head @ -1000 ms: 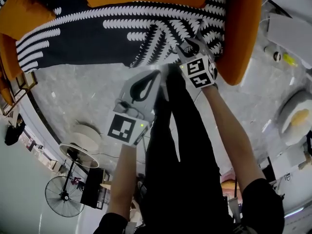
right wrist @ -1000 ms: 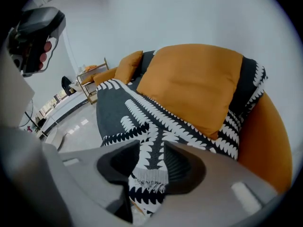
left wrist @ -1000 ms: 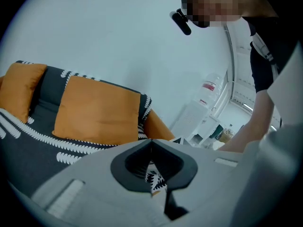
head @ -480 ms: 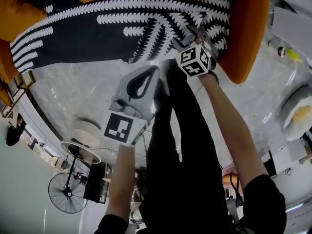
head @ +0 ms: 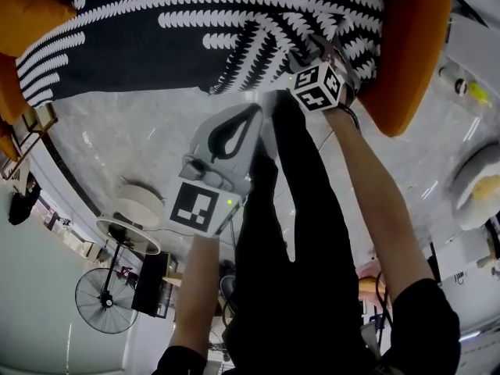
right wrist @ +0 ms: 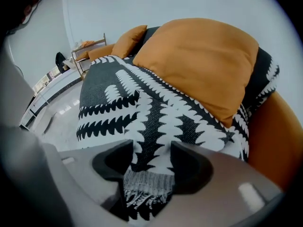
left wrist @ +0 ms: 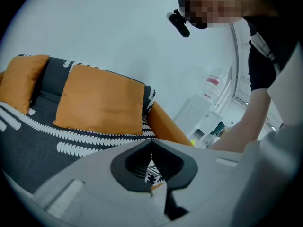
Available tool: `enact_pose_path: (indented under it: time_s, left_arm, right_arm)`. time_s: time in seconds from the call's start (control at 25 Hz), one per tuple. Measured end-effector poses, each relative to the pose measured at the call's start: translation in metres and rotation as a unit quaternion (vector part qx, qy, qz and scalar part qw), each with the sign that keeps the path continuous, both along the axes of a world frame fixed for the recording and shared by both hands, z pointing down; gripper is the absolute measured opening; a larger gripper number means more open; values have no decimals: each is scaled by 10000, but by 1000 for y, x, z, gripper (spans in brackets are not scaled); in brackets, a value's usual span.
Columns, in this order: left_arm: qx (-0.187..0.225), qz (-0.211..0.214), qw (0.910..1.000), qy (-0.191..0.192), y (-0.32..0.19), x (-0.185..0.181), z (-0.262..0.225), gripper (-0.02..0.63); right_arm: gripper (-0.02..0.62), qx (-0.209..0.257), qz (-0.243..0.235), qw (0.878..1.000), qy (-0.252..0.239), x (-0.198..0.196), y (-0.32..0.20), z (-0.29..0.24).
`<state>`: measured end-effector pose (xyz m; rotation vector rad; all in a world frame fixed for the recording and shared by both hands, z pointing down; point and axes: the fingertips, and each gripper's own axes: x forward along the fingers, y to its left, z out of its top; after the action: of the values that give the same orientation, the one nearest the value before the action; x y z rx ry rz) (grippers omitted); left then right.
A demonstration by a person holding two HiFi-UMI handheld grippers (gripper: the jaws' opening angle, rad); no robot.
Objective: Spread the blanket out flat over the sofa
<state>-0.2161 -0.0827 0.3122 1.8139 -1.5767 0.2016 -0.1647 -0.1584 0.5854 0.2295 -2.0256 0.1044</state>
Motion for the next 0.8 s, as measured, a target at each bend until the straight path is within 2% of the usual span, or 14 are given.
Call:
enact_pose_path:
  time_s: [0.28,0.6,0.8]
  left_arm:
    - [11,72,10000,4,9,9,1,12]
    - [226,140,9996,-44,22,14,-16,12]
    - [392,292,9988,-47,45,26,-23,12]
  right_arm:
    - [93,156,229,9996,-108,6,-10,-15]
    - [31,432,388,9978,-326,12,-7,-47]
    - [25,748,558,9947,-438,21,1,-72]
